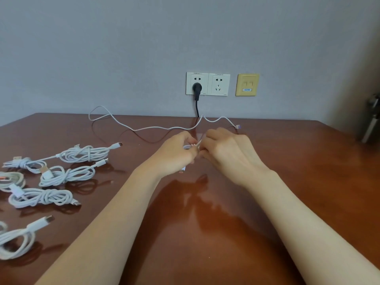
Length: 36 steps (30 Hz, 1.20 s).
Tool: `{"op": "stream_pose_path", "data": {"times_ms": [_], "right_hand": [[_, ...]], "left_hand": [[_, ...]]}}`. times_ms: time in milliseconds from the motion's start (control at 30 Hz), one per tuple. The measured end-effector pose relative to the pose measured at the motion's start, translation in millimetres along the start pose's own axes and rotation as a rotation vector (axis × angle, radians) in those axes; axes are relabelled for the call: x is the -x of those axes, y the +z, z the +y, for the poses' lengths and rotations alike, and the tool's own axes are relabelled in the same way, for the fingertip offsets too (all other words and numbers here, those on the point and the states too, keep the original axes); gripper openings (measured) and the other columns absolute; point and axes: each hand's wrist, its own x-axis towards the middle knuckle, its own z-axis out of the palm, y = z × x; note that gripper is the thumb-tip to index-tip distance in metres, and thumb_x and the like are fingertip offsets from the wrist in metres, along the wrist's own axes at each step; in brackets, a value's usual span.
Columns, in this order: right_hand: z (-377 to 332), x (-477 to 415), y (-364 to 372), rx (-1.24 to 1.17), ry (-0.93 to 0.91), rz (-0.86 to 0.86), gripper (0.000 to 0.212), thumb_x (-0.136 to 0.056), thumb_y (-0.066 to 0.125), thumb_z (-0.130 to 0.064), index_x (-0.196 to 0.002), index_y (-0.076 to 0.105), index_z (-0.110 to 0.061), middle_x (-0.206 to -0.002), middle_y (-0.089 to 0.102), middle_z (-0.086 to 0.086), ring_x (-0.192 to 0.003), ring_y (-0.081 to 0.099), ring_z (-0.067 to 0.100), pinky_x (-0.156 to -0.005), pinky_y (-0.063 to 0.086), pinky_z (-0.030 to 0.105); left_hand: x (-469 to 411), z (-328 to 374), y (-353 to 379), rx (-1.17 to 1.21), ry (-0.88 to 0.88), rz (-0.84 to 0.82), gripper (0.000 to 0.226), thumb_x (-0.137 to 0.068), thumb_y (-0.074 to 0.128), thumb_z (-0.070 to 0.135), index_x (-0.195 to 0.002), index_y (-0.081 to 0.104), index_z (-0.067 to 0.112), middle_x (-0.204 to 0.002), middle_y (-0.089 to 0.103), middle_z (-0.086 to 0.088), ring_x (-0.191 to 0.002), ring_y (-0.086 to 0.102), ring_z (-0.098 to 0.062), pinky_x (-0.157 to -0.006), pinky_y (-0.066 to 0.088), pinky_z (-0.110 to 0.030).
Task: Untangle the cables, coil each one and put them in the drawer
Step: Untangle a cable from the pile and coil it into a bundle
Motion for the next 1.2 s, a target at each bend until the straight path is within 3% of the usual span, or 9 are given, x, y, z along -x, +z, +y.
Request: {"op": "stream_pose_path", "data": {"times_ms": [167, 400, 667, 833, 900, 933, 1000, 1100, 1200], "right_hand": [[3.4, -2.7, -11.6, -0.23, 0.048, -0.157, 0.027, -0.082, 0.046, -0.038, -0.074, 0.062, -0.018, -0.081, 0.065, 0.002, -0.076, 0.056, 0.027, -0.068, 0.038, 0.028], [17.0, 3.2, -7.4, -0.782, 0.421, -0.249, 0.022, -0.058, 0.083, -0.025, -0.062, 0.061, -0.023, -0.062, 0.063, -0.005, -0.063, 0.055, 0.011, -0.062, 0.043, 0.027], [39.5, 14.8, -4.4, -1.399, 0.696, -0.4, 0.008, -0.068, 0.071, -0.014, -0.06, 0.069, -0.016, -0.055, 0.064, -0.004, -0.049, 0.057, 0.003, -0.047, 0.044, 0.013], [36.2, 15.2, 2.3, -1.946, 0.907, -0.461, 0.023, -0.046, 0.088, -0.018, -0.058, 0.072, -0.007, -0.071, 0.07, 0.015, -0.054, 0.066, 0.015, -0.054, 0.055, 0.023], [31.9, 13.0, 4.7, -2.001, 1.002, -0.447, 0.016, -0.073, 0.074, -0.01, -0.058, 0.071, -0.005, -0.08, 0.07, 0.022, -0.052, 0.065, 0.013, -0.055, 0.053, 0.022], [33.4, 12.3, 8.7, -1.987, 1.027, -0.406, 0.036, -0.085, 0.058, -0.01, -0.052, 0.07, -0.009, -0.072, 0.071, 0.016, -0.049, 0.062, 0.011, -0.056, 0.049, 0.02], [29.3, 9.1, 8.0, -2.043, 1.084, -0.349, 0.031, -0.075, 0.055, -0.012, -0.047, 0.069, -0.01, -0.055, 0.063, 0.002, -0.043, 0.05, 0.009, -0.05, 0.038, 0.017], [18.8, 1.2, 6.8, -2.185, 0.992, -0.212, 0.008, -0.074, 0.056, -0.004, -0.077, 0.063, -0.008, -0.049, 0.046, -0.004, -0.036, 0.036, 0.001, -0.033, 0.028, 0.009], [12.8, -2.4, 7.0, -2.064, 0.946, -0.128, 0.02, -0.093, 0.04, 0.003, -0.085, 0.056, -0.006, -0.047, 0.042, -0.004, -0.039, 0.034, 0.001, -0.033, 0.026, 0.01]], "left_hand": [[0.2, -1.2, -5.3, -0.106, 0.032, -0.091, 0.019, -0.084, 0.047, 0.004, -0.076, 0.048, 0.021, -0.064, 0.057, -0.001, -0.041, 0.04, -0.01, -0.039, 0.031, -0.016], [4.0, -3.6, 2.0, -0.202, 0.109, -0.206, 0.026, -0.084, 0.056, 0.007, -0.072, 0.049, 0.028, -0.066, 0.06, 0.004, -0.061, 0.052, -0.012, -0.059, 0.039, -0.024], [8.4, 6.5, 13.5, -0.03, 0.204, -0.267, 0.03, -0.088, 0.053, -0.001, -0.072, 0.047, 0.024, -0.056, 0.056, 0.004, -0.052, 0.048, -0.011, -0.053, 0.036, -0.02], [10.1, 11.7, 14.1, 0.184, 0.264, -0.293, 0.017, -0.088, 0.055, 0.003, -0.078, 0.047, 0.015, -0.053, 0.051, -0.001, -0.038, 0.039, -0.004, -0.043, 0.031, -0.014], [9.8, 12.4, 13.6, 0.285, 0.276, -0.304, 0.006, -0.078, 0.052, 0.012, -0.079, 0.047, 0.011, -0.05, 0.05, 0.0, -0.035, 0.036, -0.006, -0.041, 0.029, -0.017], [9.0, 12.1, 14.0, 0.342, 0.271, -0.3, 0.008, -0.074, 0.05, 0.013, -0.08, 0.047, 0.009, -0.048, 0.051, 0.002, -0.035, 0.035, -0.006, -0.04, 0.029, -0.017], [6.1, 12.2, 15.8, 0.5, 0.225, -0.258, 0.013, -0.069, 0.049, 0.009, -0.082, 0.048, 0.006, -0.046, 0.051, 0.003, -0.035, 0.036, -0.006, -0.038, 0.03, -0.016], [3.8, 14.4, 11.4, 0.804, 0.087, -0.157, 0.019, -0.068, 0.056, 0.001, -0.086, 0.05, 0.003, -0.045, 0.049, 0.001, -0.033, 0.032, -0.006, -0.036, 0.025, -0.014], [4.9, 14.2, 4.6, 0.961, -0.04, -0.204, 0.027, -0.086, 0.044, 0.031, -0.088, 0.055, 0.007, -0.047, 0.044, 0.001, -0.033, 0.027, -0.007, -0.043, 0.02, -0.018]]}}
